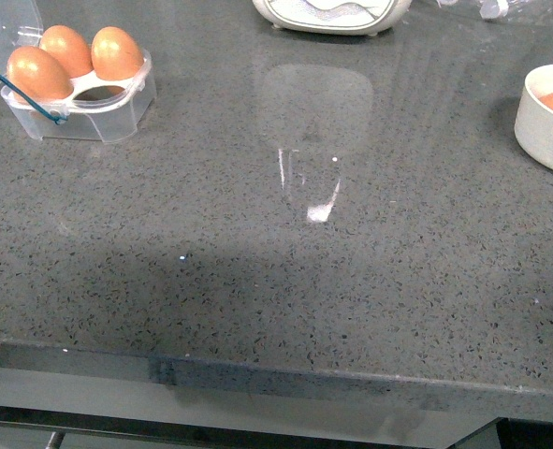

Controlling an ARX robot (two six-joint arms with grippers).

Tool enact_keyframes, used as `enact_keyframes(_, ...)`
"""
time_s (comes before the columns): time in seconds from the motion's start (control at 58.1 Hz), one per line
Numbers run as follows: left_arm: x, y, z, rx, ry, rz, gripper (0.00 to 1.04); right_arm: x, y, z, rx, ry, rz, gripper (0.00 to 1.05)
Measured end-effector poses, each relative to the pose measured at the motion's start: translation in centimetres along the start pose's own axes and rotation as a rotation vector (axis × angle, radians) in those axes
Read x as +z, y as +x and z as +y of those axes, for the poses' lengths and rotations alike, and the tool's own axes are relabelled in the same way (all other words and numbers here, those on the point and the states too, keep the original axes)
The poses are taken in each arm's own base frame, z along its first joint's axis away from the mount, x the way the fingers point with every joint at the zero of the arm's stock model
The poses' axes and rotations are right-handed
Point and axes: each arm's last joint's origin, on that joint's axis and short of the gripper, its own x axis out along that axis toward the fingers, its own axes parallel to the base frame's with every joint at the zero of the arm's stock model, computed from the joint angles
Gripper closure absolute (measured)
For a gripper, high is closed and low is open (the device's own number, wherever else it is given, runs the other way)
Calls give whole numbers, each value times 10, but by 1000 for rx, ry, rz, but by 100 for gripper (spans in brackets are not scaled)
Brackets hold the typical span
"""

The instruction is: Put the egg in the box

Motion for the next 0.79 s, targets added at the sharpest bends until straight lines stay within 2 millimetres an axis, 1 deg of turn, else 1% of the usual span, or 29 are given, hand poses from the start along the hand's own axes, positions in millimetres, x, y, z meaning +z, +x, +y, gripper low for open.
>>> enact_keyframes(0.792, 0, 0, 0, 0, 0, 0, 7, 0, 0, 0, 0, 0, 0, 7)
